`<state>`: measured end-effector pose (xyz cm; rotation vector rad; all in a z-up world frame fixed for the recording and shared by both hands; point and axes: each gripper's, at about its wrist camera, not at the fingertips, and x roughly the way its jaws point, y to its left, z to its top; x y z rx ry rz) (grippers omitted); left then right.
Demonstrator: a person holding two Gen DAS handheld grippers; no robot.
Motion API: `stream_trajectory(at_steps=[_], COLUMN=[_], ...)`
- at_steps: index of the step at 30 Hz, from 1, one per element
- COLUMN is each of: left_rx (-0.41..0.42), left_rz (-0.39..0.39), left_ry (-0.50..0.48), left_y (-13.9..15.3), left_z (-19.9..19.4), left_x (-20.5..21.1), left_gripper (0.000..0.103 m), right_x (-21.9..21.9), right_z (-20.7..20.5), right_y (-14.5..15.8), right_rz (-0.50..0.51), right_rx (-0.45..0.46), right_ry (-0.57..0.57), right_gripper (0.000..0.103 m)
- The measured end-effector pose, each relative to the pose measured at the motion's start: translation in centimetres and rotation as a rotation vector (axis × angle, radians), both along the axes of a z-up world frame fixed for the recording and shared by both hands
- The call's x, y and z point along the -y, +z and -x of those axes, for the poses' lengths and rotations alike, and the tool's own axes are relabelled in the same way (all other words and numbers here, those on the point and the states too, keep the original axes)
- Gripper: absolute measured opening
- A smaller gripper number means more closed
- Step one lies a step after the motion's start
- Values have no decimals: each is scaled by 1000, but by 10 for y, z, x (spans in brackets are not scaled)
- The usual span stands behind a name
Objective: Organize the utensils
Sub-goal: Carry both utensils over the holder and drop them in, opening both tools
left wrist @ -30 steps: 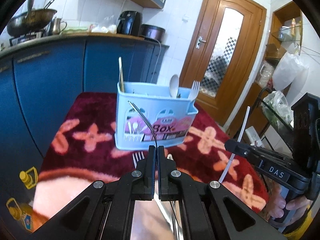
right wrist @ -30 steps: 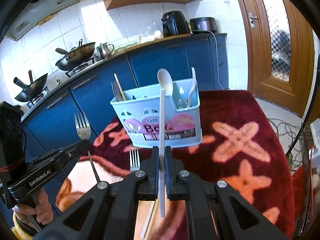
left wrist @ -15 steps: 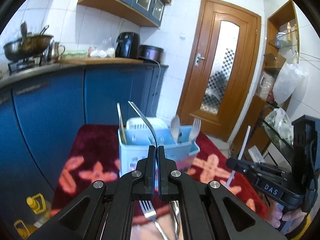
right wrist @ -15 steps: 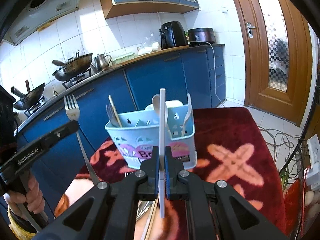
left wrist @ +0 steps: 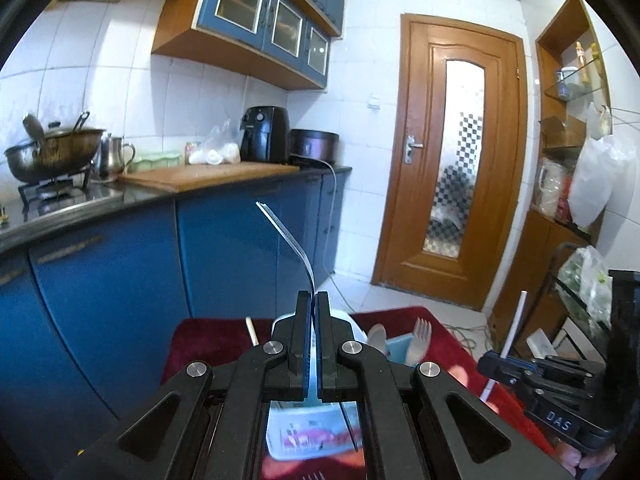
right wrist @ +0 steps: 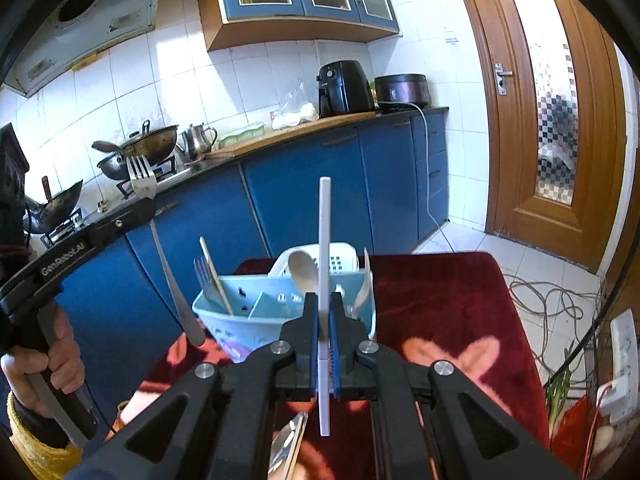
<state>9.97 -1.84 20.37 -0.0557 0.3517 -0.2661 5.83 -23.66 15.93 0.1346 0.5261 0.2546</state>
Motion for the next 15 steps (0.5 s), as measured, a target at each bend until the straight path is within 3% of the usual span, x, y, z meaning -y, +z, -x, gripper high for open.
stream_trajectory(at_steps=[15], left_rx=[-15], left_rz=[-39], left_ry=[69], left_y=[-21], left_z=[-55], left_x=[1], left_gripper=[1], right_x=[-7], right_z=[-55], right_y=[14], right_rz=[31], right_rx=[74], right_ry=[-27], right_gripper=[6])
